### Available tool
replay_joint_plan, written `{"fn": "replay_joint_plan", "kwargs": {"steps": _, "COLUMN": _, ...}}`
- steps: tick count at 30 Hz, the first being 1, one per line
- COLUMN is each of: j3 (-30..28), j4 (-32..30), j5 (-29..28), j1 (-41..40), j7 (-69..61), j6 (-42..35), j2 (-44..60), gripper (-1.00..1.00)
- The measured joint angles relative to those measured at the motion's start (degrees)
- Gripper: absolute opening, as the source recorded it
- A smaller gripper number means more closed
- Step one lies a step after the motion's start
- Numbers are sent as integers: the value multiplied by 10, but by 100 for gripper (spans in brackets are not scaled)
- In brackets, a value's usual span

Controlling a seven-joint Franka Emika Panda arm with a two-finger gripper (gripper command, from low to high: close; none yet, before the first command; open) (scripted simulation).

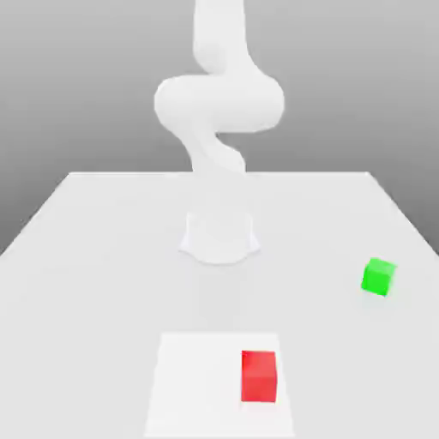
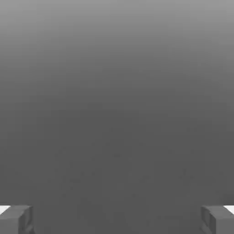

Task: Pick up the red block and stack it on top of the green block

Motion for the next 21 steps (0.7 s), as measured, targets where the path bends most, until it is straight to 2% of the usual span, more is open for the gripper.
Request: {"fn": "replay_joint_plan", "kwargs": {"steps": 21, "j3": 54, "j4": -173, "j5": -16, "j1": 12, "j7": 89, "j6": 220, "j2": 440, "gripper": 0}}
